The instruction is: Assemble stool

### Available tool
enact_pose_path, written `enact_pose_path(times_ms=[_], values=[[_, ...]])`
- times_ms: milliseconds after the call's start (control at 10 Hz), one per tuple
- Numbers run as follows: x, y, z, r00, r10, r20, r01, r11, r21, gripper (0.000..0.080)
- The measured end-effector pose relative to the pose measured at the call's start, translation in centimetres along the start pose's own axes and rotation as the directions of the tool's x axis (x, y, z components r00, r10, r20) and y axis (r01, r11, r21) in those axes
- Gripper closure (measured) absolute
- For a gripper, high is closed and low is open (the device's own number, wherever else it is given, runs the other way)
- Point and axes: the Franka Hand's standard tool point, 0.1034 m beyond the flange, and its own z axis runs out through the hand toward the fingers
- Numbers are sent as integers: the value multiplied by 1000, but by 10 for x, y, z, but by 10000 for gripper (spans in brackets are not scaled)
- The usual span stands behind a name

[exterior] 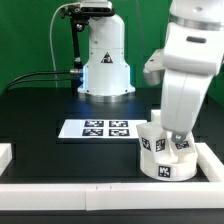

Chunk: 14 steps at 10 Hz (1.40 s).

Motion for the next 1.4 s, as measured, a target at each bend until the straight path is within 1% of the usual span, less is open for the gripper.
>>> enact_pose_path(times_ms=[100,200,300,500,600,700,800,900,1000,1100,1200,1300,1400], values=[[2,1,11,999,23,26,-24,999,31,150],[4,1,19,999,31,27,-31,999,28,150],[5,-2,22,999,44,31,-45,998,34,150],[7,-2,22,997,69,29,-70,997,27,150],[5,-1,22,997,73,28,-74,997,28,150],[4,0,22,997,76,28,-77,997,28,270],[4,0,22,997,79,27,-79,996,28,413],[3,1,22,996,81,27,-82,996,29,481],[2,4,21,997,69,21,-70,997,22,481],[0,14,18,998,57,-1,-57,998,-6,481],[1,19,17,996,88,-21,-89,995,-35,481],[1,18,18,988,150,-36,-152,987,-46,481],[3,16,18,978,203,-53,-206,976,-65,481]])
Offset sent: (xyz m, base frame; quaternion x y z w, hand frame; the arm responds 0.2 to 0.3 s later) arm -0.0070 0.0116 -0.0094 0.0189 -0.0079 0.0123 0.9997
